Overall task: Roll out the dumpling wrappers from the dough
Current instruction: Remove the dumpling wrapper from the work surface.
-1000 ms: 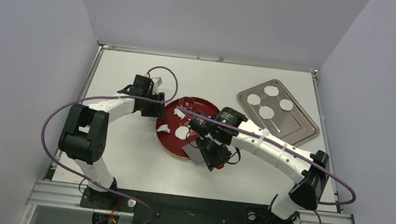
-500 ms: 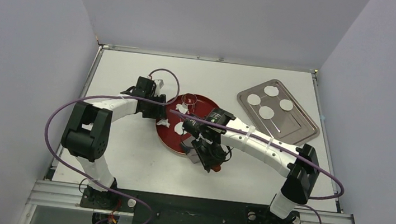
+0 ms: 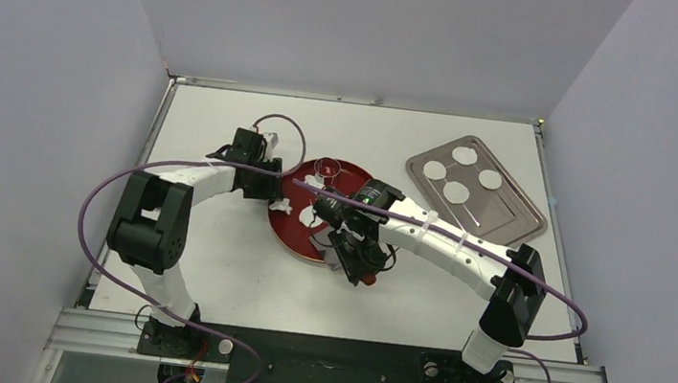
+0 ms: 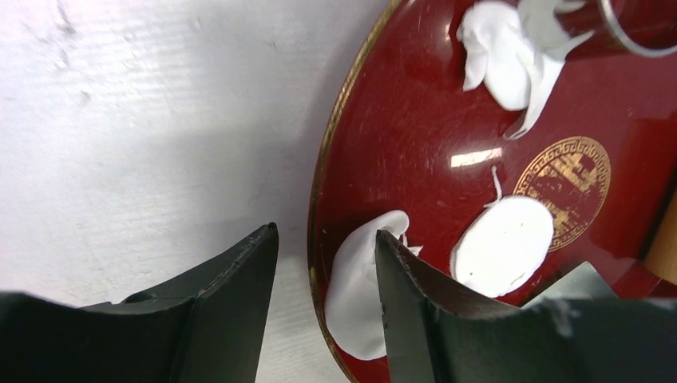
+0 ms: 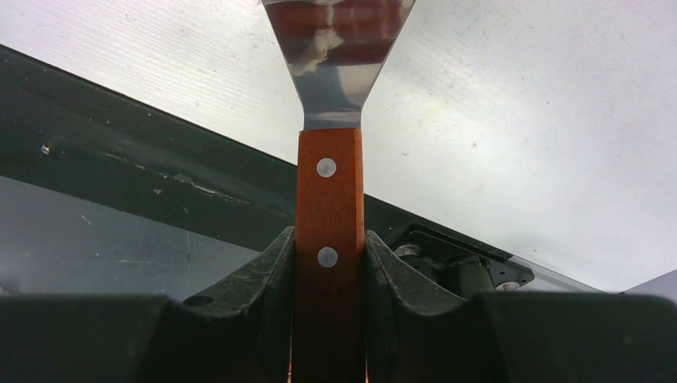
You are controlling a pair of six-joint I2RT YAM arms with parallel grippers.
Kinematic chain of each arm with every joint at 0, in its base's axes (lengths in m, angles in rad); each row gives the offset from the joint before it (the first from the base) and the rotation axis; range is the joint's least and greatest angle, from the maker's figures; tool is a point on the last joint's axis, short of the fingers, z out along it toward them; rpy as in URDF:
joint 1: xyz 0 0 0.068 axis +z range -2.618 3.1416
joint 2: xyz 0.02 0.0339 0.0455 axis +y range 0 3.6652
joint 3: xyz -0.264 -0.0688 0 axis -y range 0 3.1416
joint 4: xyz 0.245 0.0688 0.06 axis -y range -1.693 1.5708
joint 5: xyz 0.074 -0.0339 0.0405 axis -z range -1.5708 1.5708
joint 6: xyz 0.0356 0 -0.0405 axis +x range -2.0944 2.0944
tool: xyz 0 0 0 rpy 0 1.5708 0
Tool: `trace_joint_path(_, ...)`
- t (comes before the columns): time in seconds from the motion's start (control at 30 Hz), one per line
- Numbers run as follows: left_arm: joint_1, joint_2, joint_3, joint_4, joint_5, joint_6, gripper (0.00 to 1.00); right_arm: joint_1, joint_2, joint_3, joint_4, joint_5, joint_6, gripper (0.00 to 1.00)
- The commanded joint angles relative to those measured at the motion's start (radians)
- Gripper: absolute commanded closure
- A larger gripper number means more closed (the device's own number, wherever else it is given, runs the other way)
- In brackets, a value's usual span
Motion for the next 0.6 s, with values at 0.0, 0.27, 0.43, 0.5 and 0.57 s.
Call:
trace_joint_path(0.0, 0.034, -0.003, 0.09, 0.011, 0.003, -0.009, 0.54, -0.006, -0.037, 0.028, 0.018, 0.033, 0.011, 1.0)
trace_joint_path(0.27, 0.04, 0.093, 0.199, -0.011, 0.015, 0.007, 0.52, -0.011, -0.036, 0.03, 0.032, 0.041, 0.013, 1.0)
trace_joint_path(0.43, 0.02, 0.142, 0.224, -0.005, -0.004, 0.038, 0.51, -0.021, -0.056, 0.028, 0.066, 0.005, 0.021, 1.0)
trace_joint_path(0.5, 0.017, 0.152, 0.227, -0.003, -0.014, 0.04, 0.52, -0.028, -0.063, 0.026, 0.067, 0.004, 0.022, 1.0)
trace_joint_path(0.57, 0.014, 0.159, 0.228, 0.002, -0.023, 0.042, 0.54, -0.035, -0.07, 0.02, 0.073, 0.005, 0.023, 1.0)
